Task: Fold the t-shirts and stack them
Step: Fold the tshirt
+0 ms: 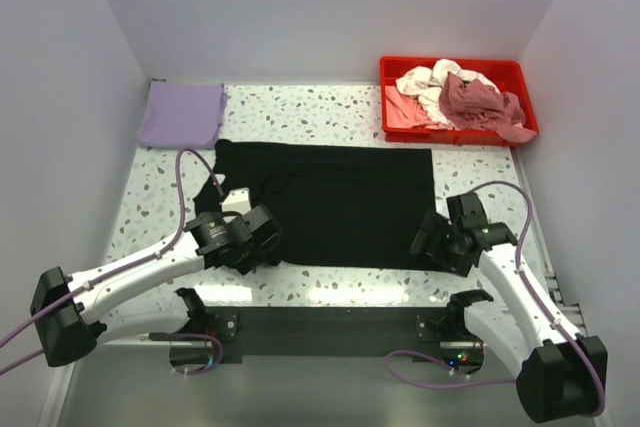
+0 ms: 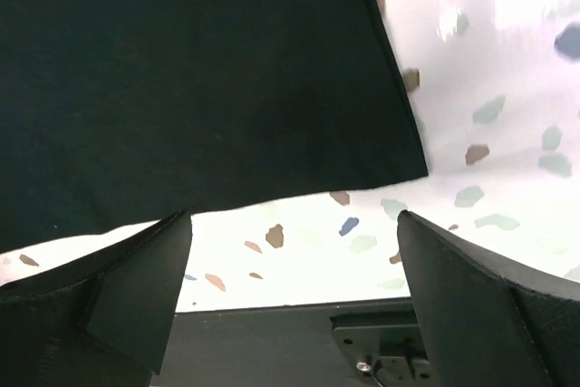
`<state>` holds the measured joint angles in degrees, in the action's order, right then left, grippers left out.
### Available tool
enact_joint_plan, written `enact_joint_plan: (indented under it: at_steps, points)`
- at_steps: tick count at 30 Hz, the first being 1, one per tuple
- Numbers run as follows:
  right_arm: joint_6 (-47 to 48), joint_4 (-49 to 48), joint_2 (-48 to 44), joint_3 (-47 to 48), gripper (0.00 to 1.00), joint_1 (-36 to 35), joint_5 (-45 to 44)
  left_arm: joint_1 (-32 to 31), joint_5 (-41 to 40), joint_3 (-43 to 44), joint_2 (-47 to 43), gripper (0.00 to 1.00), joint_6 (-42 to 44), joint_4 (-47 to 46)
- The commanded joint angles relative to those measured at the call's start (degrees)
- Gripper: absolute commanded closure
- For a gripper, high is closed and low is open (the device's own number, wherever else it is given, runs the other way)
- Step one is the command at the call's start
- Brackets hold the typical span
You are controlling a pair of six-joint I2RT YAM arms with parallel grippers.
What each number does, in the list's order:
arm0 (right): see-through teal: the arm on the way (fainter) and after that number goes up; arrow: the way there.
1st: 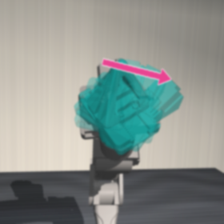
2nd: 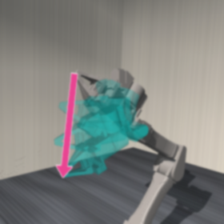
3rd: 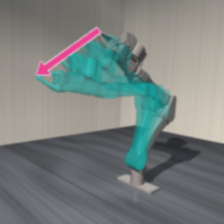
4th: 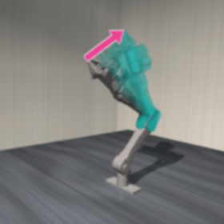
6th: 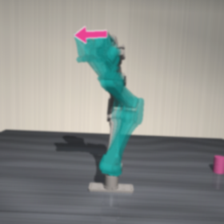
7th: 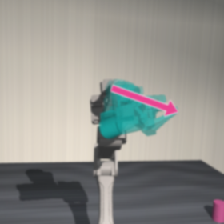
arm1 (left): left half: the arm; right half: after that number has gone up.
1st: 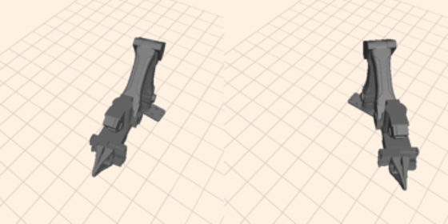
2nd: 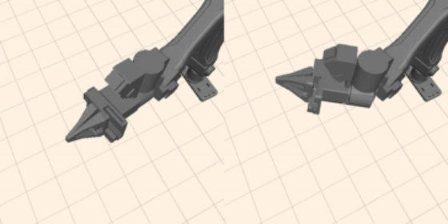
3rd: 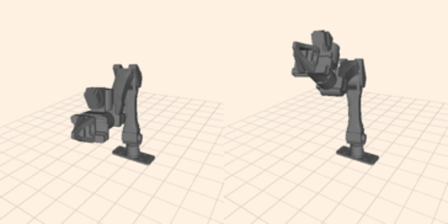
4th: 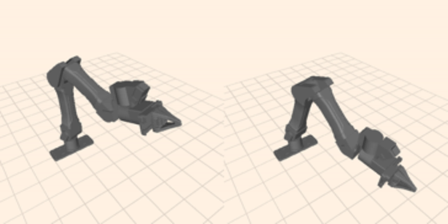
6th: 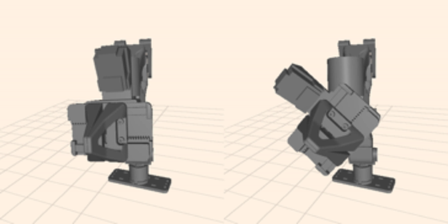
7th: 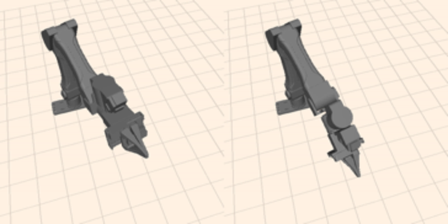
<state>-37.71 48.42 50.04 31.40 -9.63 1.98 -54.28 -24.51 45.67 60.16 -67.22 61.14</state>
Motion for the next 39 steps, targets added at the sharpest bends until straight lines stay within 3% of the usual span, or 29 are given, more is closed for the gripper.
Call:
enact_joint_plan:
  at_steps: [1, 7, 13, 16, 22, 28, 39]
  points:
    - [-5.5, 0.3, -1.8, -2.8, 0.01, 0.1, 1.3, 0.0, -3.5, 2.4, -1.6, 1.0, 1.6, -0.3]
    - [-6.1, -4.2, 0.2, -5.6, 0.06, 0.2, -0.6, -0.1, -4.0, 2.5, -2.0, 1.0, 2.4, -1.6]
    - [-6.1, -9.2, 4.1, -7.8, 0.17, 0.1, -1.8, 0.1, -5.4, 3.4, -1.4, 1.0, 2.1, -1.9]
    - [-5.9, -10.4, 4.4, -7.8, 0.26, 0.2, -1.8, 0.8, -5.5, 3.5, -1.0, 1.0, 2.4, -2.2]
    - [-5.1, -10.9, 3.9, -7.0, 0.62, 0.2, -4.0, 2.7, -5.5, 4.0, -0.3, 1.0, 3.7, -3.2]
    - [-3.4, -11.0, 4.8, -5.1, 0.81, 0.1, -3.8, 4.6, -5.6, 5.0, -0.1, 1.0, 6.0, -4.3]
    - [-0.1, -9.2, 7.7, 3.1, 0.89, 0.1, -2.1, 11.6, -4.8, 7.3, 0.3, 1.0, 15.4, -10.8]
